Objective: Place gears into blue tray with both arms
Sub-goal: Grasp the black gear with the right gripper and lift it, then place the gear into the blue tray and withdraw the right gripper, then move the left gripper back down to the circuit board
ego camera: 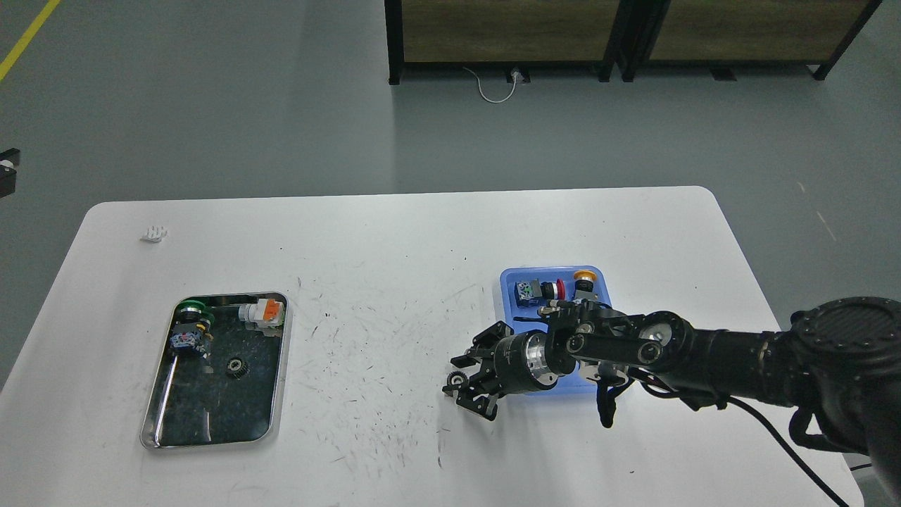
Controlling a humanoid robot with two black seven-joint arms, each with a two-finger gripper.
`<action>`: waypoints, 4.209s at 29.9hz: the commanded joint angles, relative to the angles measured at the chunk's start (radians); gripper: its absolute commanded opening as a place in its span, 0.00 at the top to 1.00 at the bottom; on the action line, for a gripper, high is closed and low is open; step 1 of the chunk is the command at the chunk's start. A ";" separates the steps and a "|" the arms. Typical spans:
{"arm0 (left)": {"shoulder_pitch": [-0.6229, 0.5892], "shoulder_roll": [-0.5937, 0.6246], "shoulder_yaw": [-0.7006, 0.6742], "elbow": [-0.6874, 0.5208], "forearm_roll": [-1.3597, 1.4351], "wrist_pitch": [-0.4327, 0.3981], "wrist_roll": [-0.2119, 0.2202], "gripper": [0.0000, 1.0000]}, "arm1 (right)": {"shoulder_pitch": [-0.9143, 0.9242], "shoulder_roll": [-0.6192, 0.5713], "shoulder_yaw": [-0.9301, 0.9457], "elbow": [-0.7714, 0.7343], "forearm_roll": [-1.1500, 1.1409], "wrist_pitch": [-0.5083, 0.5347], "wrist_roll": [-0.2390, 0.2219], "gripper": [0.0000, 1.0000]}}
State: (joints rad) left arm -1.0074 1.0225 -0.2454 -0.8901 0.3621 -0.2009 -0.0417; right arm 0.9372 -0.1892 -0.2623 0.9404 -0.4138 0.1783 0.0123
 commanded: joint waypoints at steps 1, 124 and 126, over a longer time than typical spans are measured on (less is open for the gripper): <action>0.003 0.001 0.000 0.002 0.000 0.002 -0.001 0.02 | 0.000 0.001 0.000 0.000 0.000 0.006 0.000 0.71; 0.533 -0.361 0.006 -0.231 0.132 0.213 -0.191 0.25 | 0.134 -0.351 0.818 -0.272 0.066 -0.082 -0.003 0.06; 0.533 -0.378 0.006 -0.221 0.133 0.215 -0.190 0.25 | 0.135 -0.349 0.818 -0.273 0.066 -0.083 -0.003 0.06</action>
State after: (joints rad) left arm -0.4753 0.6609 -0.2402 -1.1242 0.4942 0.0123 -0.2332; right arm 1.0700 -0.5398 0.5553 0.6685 -0.3482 0.0957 0.0092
